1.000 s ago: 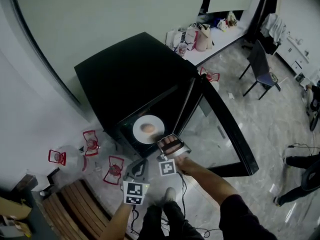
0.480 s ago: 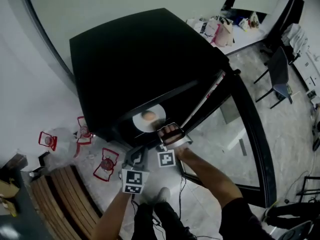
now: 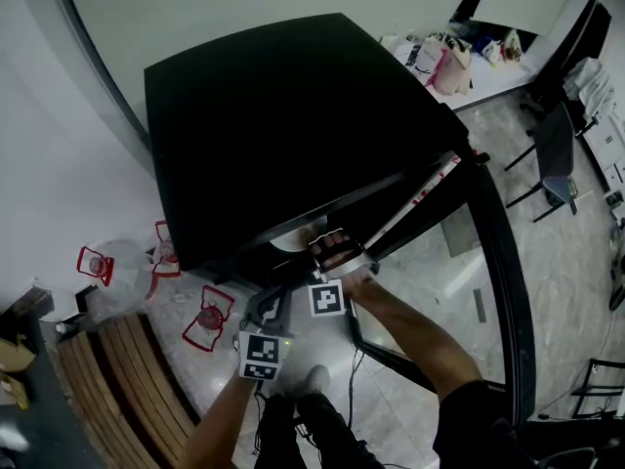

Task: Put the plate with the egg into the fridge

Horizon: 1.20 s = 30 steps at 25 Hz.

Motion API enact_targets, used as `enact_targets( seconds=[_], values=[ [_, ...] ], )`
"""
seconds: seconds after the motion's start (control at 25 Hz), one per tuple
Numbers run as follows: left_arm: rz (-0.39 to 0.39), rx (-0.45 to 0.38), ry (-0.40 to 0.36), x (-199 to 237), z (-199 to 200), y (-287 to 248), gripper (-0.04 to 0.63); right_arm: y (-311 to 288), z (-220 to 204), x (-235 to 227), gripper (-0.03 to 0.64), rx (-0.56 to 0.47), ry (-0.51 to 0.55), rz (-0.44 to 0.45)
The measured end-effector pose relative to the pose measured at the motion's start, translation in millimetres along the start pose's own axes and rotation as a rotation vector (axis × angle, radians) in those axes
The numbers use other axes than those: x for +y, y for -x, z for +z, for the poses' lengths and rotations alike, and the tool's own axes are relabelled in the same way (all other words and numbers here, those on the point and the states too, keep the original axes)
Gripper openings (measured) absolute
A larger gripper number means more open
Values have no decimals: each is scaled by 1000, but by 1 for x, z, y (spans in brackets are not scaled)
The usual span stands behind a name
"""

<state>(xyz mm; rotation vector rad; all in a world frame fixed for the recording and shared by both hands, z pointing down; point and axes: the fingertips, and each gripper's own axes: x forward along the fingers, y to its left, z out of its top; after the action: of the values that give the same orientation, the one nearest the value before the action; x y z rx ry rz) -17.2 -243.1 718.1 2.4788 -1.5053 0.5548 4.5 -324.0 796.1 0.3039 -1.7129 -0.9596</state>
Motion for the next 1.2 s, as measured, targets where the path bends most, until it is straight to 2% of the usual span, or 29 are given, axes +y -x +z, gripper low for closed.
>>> enact_targets(
  seconds=[0.16, 0.2, 0.36, 0.44, 0.64, 0.8, 0.88, 1.08, 1.2],
  values=[
    [-16, 8, 2, -5, -1, 1, 9, 1, -9, -27, 28, 31, 47, -51],
    [-20, 8, 3, -7, 0, 1, 9, 0, -11, -30, 31, 34, 50, -40],
    [-32, 11, 6, -10, 1, -1, 9, -1, -10, -23, 67, 10, -2, 152],
    [-37, 14, 14, -13, 1, -1, 9, -1, -11, -23, 111, 8, -24, 211],
    [-38, 11, 21, -12, 5, 1, 9, 0, -11, -22, 130, 16, -14, 255],
    [-26, 13, 27, -6, 5, 5, 9, 5, -14, -15, 138, 0, -61, 305],
    [-23, 12, 32, -4, 6, 7, 9, 8, -17, -8, 197, 14, -62, 341],
    [-27, 5, 33, -8, 7, 11, 9, 14, -19, -9, 209, 17, -74, 274],
    [-18, 2, 34, -9, 7, 14, 9, 19, -23, -11, 209, 25, -132, 244]
  ],
)
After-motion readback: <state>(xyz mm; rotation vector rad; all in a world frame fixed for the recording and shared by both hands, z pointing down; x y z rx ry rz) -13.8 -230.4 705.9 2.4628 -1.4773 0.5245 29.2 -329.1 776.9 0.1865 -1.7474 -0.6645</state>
